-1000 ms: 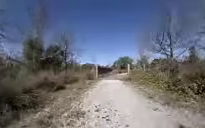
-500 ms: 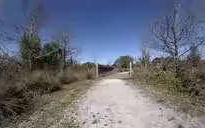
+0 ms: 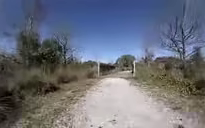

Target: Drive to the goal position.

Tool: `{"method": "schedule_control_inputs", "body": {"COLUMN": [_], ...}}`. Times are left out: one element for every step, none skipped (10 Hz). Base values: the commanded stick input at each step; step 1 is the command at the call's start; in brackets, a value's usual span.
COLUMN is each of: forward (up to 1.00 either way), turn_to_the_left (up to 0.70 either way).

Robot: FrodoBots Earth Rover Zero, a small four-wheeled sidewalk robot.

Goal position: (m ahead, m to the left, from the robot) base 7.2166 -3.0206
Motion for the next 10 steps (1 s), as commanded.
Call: {"method": "schedule_control_inputs", "body": {"forward": [0.70,0.70,0.70,0.70,0.70,0.70,0.70,0.70,0.70,0.70], "turn_to_the_left": [-0.01,-0.05,-0.19,-0.23,-0.17,-0.11,-0.03,-0.11,-0.11,-0.06]}}
